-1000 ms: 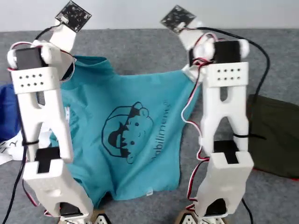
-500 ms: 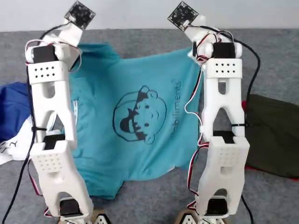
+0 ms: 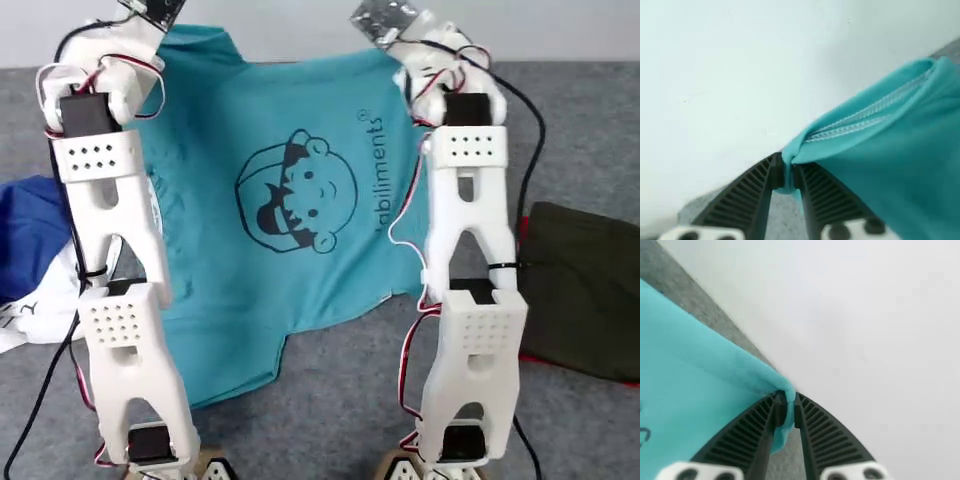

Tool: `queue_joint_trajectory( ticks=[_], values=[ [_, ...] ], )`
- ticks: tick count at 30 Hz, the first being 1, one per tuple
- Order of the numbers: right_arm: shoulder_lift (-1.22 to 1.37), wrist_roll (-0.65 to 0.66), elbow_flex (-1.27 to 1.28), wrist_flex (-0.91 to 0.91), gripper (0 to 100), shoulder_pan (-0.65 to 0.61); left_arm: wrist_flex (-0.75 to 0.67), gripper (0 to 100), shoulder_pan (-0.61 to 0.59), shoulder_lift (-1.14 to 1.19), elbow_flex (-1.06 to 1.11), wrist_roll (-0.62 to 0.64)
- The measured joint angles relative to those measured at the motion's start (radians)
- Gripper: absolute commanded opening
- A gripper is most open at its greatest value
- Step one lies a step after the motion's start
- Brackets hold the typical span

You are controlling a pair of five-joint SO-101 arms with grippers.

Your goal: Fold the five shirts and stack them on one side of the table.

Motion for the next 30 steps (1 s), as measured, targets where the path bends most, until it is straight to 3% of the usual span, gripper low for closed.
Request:
queue_joint_trajectory(
  ticks=[5, 12, 18, 23, 30],
  values=[
    [0.002, 0.000, 0.015, 0.068, 1.0, -0.029, 0.087, 2, -0.008, 0.011, -0.006, -0.012],
    [0.000, 0.000, 0.015, 0.391, 1.0, -0.029, 0.427, 2, -0.006, 0.012, -0.031, -0.115],
    [0.000, 0.000, 0.015, 0.626, 1.2, -0.028, 0.465, 1, -0.028, -0.005, 0.008, -0.120],
    [-0.011, -0.002, 0.015, 0.766, 1.2, -0.012, 0.465, 1, -0.029, -0.172, 0.279, -0.135],
    [-0.017, -0.003, 0.015, 0.918, 1.2, 0.035, 0.465, 1, -0.025, -0.563, 0.893, -0.219]
  ],
)
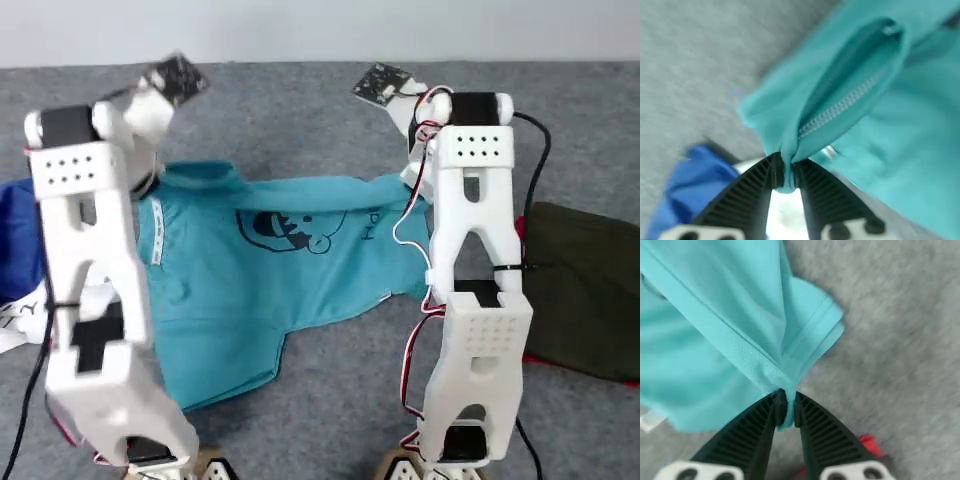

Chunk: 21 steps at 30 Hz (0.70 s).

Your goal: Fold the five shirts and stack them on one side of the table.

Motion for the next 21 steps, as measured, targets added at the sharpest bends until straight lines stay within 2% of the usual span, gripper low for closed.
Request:
queue_joint_trajectory(
  ticks=[5, 11, 21],
  values=[
    [0.000, 0.003, 0.000, 0.028, 1.2, 0.035, -0.002, 1, 0.008, -0.252, 0.368, -0.011],
    [-0.083, 0.040, 0.121, 0.028, 1.2, 0.055, -0.002, 1, 0.011, -0.459, 0.663, -0.015],
    [-0.304, 0.054, 0.499, 0.028, 1.2, 0.046, -0.005, 1, 0.011, -0.589, 0.841, -0.015]
  ],
)
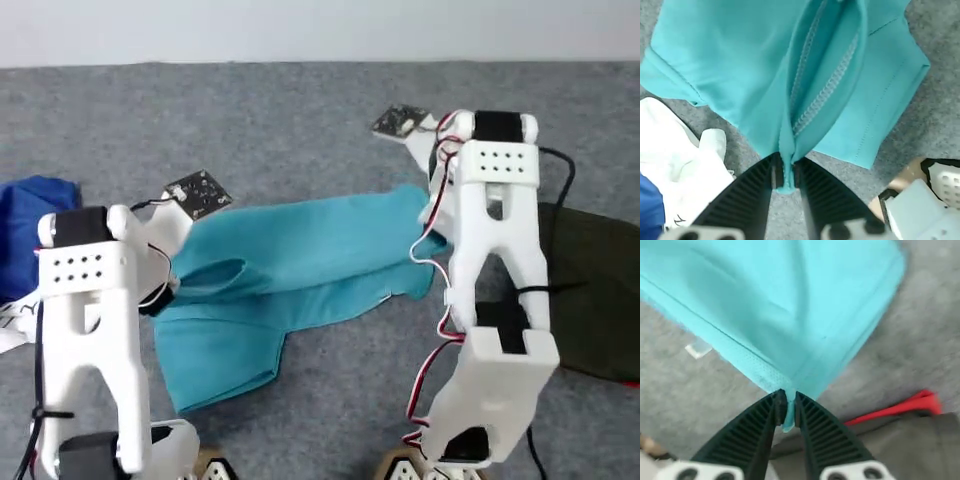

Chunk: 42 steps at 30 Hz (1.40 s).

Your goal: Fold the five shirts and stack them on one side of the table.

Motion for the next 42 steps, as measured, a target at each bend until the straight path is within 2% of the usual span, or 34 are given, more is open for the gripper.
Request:
queue_joint_trajectory(
  ticks=[5, 10, 13, 19, 26, 30, 32, 35, 39, 42],
  values=[
    [-0.026, -0.002, 0.078, 0.000, 1.2, -0.008, 0.000, 1, -0.029, -0.014, 0.000, -0.006],
    [-0.026, -0.002, 0.100, 0.000, 1.3, -0.012, 0.000, 2, -0.081, -0.057, 0.000, -0.063],
    [-0.026, -0.002, 0.100, 0.000, 4.9, -0.012, 0.000, 2, -0.084, -0.095, 0.009, -0.081],
    [-0.075, -0.002, 0.101, 0.000, 20.0, -0.006, 0.002, 23, -0.115, -0.242, 0.012, -0.115],
    [-0.224, -0.002, 0.101, 0.000, 22.7, -0.011, 0.003, 23, -0.164, -0.417, 0.012, -0.121],
    [-0.233, 0.000, 0.101, 0.000, 20.2, -0.012, 0.003, 20, -0.164, -0.430, 0.012, -0.110],
    [-0.233, -0.017, 0.101, 0.000, 13.5, -0.028, 0.003, 15, -0.164, -0.431, 0.012, -0.100],
    [-0.210, -0.078, 0.101, 0.000, 1.6, -0.080, 0.005, 2, -0.160, -0.431, 0.012, -0.091],
    [-0.166, -0.158, 0.103, 0.000, 2.4, -0.235, 0.005, 1, -0.160, -0.440, 0.012, 0.002],
    [-0.123, -0.258, 0.103, -0.012, 2.4, -0.370, 0.005, 1, -0.235, -0.463, 0.012, 0.100]
  ],
)
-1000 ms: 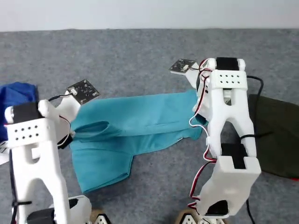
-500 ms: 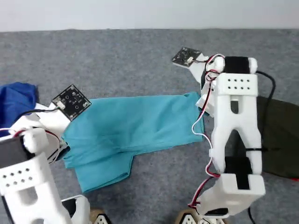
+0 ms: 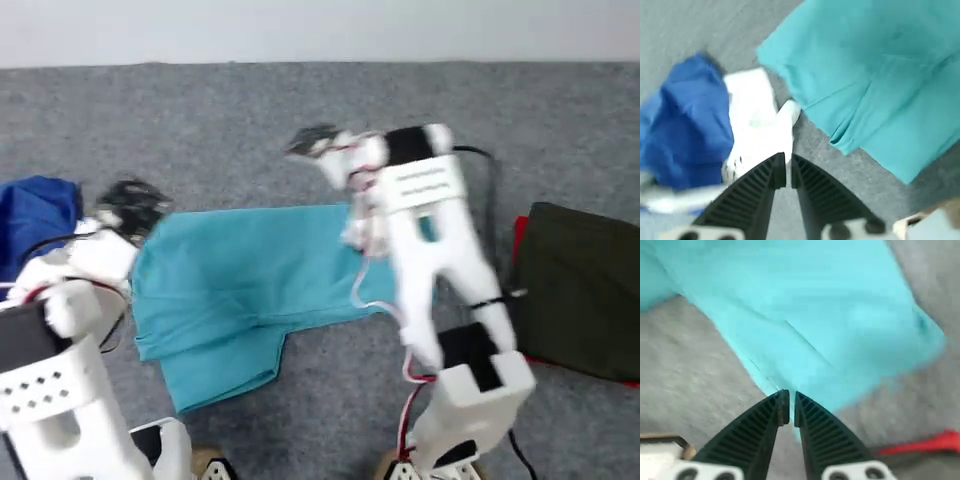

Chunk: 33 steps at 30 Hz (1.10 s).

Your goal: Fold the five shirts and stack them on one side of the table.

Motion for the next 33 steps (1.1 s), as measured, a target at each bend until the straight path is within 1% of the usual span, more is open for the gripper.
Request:
queue_joint_trajectory(
  ticks=[2, 5, 7, 10, 15, 18, 21, 25, 30, 31, 33],
  values=[
    [0.031, -0.077, 0.000, -0.034, 2.8, -0.072, 0.000, 1, -0.072, -0.029, 0.000, 0.034],
    [0.066, -0.190, 0.000, -0.100, 4.6, -0.163, 0.000, 1, -0.199, -0.080, 0.000, 0.044],
    [0.097, -0.244, 0.000, -0.133, 10.6, -0.219, 0.000, 1, -0.275, -0.109, 0.000, 0.049],
    [0.130, -0.284, 0.000, -0.157, 20.0, -0.302, 0.000, 1, -0.384, -0.126, 0.000, 0.049],
    [0.175, -0.358, -0.003, -0.169, 18.6, -0.439, 0.000, 1, -0.503, -0.137, 0.057, 0.052],
    [0.226, -0.371, -0.049, -0.180, 18.4, -0.486, 0.000, 1, -0.568, -0.137, 0.080, 0.052],
    [0.299, -0.376, -0.117, -0.184, 18.4, -0.520, 0.000, 1, -0.612, -0.137, 0.084, 0.052],
    [0.408, -0.376, -0.222, -0.186, 18.5, -0.534, 0.000, 1, -0.647, -0.137, 0.084, 0.052],
    [0.526, -0.376, -0.353, -0.186, 18.0, -0.534, 0.000, 1, -0.652, -0.137, 0.084, 0.052],
    [0.546, -0.376, -0.370, -0.186, 16.5, -0.534, 0.000, 1, -0.652, -0.137, 0.084, 0.052],
    [0.578, -0.376, -0.397, -0.180, 8.8, -0.534, 0.000, 1, -0.652, -0.137, 0.084, 0.052]
  ],
)
